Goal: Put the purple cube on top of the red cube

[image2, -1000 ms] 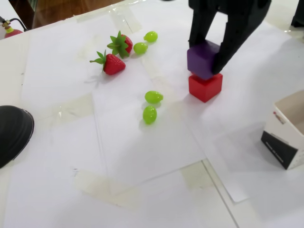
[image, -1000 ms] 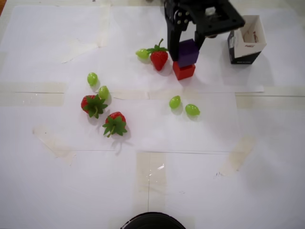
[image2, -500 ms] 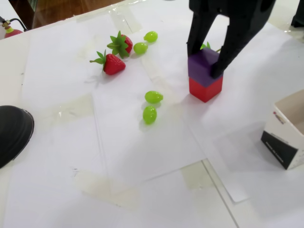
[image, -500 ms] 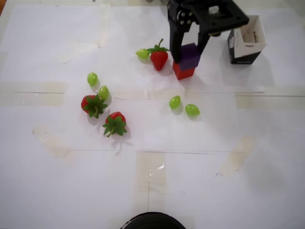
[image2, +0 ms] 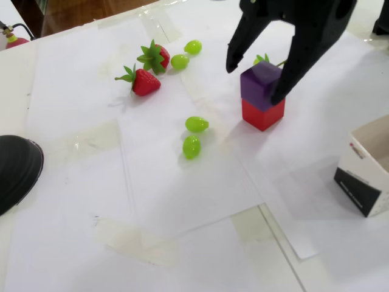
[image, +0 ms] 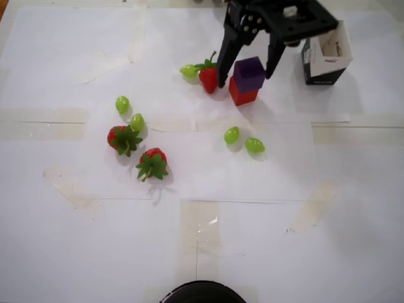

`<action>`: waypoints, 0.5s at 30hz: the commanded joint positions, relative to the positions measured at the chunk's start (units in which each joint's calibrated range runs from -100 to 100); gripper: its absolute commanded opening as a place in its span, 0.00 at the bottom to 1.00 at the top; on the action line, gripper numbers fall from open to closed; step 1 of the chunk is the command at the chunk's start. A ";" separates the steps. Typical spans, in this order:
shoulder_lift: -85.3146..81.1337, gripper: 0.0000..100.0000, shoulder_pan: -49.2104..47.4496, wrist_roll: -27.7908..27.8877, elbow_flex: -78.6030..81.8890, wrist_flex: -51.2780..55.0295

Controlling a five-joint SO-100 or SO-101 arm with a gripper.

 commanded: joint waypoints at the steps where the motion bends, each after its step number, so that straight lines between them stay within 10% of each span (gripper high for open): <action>1: -3.20 0.36 -0.93 -1.47 -0.92 -0.33; 15: -31.75 0.32 -0.20 -2.49 2.62 3.75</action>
